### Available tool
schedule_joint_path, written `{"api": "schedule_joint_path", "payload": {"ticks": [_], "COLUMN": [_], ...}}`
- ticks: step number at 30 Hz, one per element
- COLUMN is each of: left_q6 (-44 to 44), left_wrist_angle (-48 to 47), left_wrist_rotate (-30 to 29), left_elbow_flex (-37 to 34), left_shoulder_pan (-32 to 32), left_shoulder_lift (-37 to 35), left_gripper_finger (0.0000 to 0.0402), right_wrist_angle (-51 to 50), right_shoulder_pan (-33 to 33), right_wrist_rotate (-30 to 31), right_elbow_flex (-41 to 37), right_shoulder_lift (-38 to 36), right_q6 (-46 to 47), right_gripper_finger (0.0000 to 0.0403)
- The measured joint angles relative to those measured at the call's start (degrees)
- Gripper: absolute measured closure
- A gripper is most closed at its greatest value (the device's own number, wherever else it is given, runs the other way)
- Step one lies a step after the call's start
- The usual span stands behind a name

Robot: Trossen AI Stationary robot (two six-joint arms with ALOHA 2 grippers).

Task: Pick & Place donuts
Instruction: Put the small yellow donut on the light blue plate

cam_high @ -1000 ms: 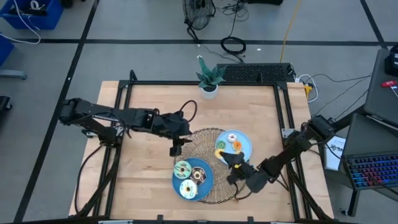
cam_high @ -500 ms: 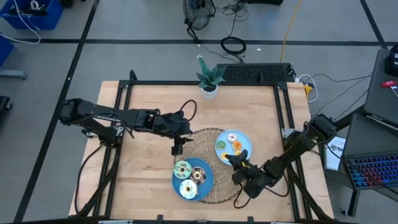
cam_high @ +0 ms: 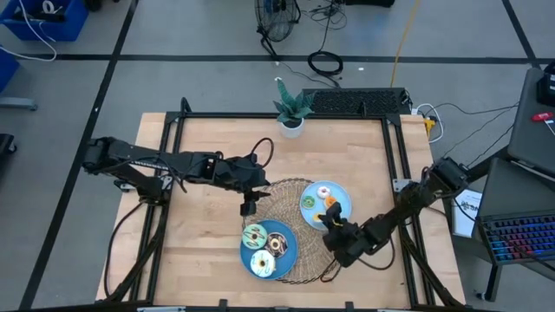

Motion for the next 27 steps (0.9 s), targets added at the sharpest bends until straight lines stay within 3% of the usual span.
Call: {"api": "schedule_joint_path", "payload": {"ticks": [15, 27], "left_q6": [-0.1, -0.5], "left_wrist_angle": [-0.1, -0.2], "left_wrist_rotate": [0.0, 0.0], "left_elbow_flex": [0.0, 0.0], "left_shoulder_pan": [0.0, 0.0], "left_shoulder_lift": [0.0, 0.0], "left_gripper_finger": [0.0252, 0.0252], "right_wrist_angle": [0.8, 0.6], "right_shoulder_pan": [-3.5, -3.6], "right_wrist_rotate": [-1.7, -3.2], "right_elbow_flex": [-1.1, -1.2], "right_shoulder_lift": [-0.1, -0.1], "right_q6": [-1.2, 1.4], "right_gripper_finger": [0.0398, 0.0346]}}
